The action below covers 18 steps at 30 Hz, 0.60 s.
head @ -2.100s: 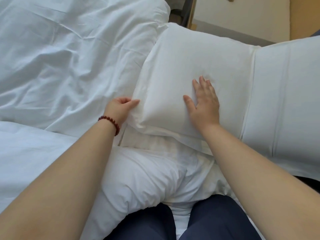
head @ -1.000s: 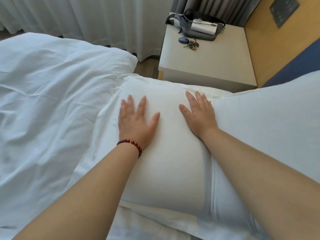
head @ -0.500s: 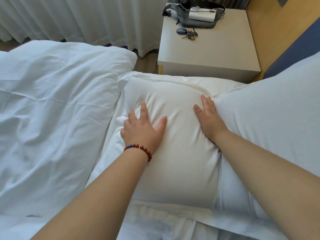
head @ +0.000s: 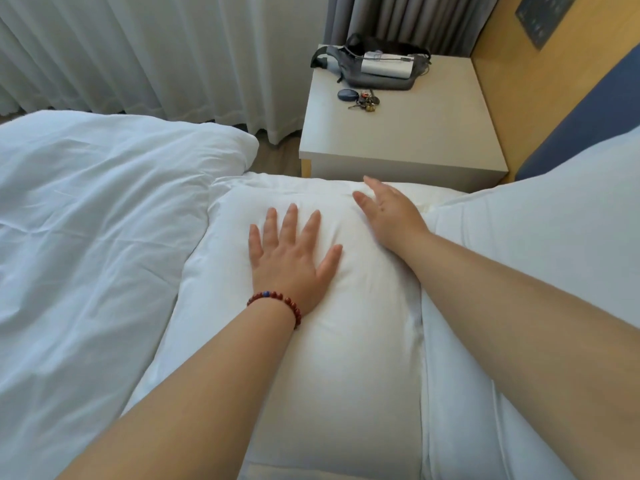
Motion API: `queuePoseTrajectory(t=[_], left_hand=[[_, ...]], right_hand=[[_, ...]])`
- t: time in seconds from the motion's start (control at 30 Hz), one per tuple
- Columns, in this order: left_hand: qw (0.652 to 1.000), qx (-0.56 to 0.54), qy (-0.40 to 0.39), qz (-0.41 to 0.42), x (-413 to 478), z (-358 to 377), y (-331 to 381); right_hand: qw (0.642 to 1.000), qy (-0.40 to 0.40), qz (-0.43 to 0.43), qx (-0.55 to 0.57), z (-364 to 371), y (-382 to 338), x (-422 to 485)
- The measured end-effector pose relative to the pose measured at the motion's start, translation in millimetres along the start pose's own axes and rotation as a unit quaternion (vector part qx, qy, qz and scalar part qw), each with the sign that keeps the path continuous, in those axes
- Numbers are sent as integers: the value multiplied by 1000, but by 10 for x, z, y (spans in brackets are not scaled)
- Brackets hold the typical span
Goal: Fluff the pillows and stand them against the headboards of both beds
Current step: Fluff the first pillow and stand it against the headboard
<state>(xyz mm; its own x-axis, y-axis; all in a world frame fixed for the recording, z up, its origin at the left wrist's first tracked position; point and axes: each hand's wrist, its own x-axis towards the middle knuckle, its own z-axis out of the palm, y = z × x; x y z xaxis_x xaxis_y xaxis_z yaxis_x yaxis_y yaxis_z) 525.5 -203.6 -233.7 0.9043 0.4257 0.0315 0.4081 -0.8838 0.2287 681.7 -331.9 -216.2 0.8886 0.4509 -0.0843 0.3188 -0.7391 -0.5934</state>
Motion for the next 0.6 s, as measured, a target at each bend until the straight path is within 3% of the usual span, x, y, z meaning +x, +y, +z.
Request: queuePoseTrajectory(t=[0.17,0.27,0.4,0.5,0.6], left_hand=[[1000,-4,21,-2,6,176,-16],[1000,3,24,-4,12,239,-12],[1000,18,17,0,-4,293,5],[1000,23,7,1,-20,278,-18],[1000,19,-8,-3,-47,203,-28]], right_hand=[[992,-69,110,6,86,78,474],[989,44,79,116,235,140,506],[960,161,108,204,259,205,427],[966,203,44,153,111,57,193],[984,163,-43,54,132,-83,-311]])
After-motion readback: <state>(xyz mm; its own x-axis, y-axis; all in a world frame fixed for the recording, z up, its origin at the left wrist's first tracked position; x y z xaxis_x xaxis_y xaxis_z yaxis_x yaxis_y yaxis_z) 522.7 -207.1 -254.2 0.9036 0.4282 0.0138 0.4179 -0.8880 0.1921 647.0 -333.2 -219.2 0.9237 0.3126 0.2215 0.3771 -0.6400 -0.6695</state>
